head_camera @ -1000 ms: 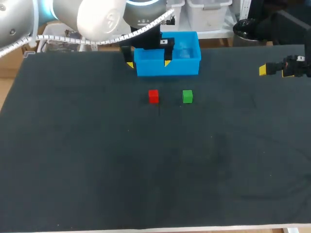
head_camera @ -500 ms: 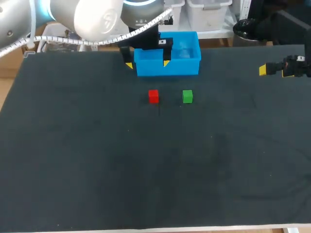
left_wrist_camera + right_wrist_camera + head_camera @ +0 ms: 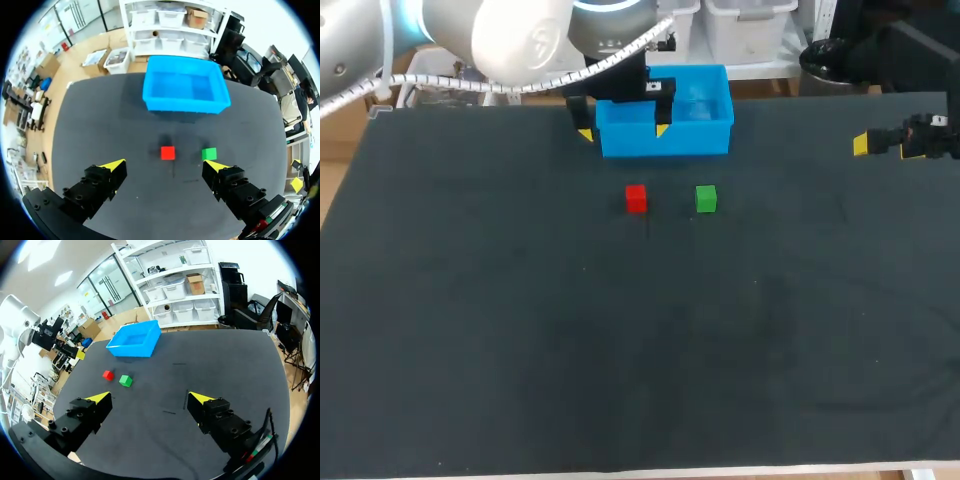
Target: Use the left arm to pick the red cube and place it into the blue plastic box first, then use the right arm to grasp the green cube and put it into the same blue plastic box after the first action is fully finished.
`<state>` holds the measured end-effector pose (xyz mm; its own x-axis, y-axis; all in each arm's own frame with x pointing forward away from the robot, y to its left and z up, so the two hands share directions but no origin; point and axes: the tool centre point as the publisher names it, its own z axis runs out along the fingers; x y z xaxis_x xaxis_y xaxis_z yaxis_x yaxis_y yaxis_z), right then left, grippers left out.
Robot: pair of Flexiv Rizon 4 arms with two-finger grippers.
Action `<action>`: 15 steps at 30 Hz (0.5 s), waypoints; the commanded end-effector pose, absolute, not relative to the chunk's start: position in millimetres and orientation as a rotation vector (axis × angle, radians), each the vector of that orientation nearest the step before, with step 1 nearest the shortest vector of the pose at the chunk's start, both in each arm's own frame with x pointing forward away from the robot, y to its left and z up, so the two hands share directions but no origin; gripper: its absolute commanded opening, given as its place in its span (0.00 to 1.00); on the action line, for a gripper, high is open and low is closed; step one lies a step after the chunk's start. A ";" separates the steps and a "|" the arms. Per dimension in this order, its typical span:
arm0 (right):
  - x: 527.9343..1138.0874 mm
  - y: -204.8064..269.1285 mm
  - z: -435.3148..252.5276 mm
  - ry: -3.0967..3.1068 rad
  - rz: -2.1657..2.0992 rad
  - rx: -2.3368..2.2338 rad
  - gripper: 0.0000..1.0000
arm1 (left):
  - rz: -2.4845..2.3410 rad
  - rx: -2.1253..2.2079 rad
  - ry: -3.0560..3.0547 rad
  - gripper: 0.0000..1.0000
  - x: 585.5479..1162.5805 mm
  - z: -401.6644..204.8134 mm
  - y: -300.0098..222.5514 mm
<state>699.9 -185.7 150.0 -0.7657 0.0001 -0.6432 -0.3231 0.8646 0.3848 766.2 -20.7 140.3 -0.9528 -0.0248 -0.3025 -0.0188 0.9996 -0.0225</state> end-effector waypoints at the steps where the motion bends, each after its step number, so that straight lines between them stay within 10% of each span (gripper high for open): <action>1: 699.7 -185.6 150.0 2.373 0.638 -0.233 1.00 | -0.024 -0.026 2.835 1.00 764.6 138.0 -21.6; 15: 699.7 -185.6 150.0 2.373 0.638 -0.233 1.00 | 0.020 -0.091 2.897 1.00 762.1 109.1 -33.9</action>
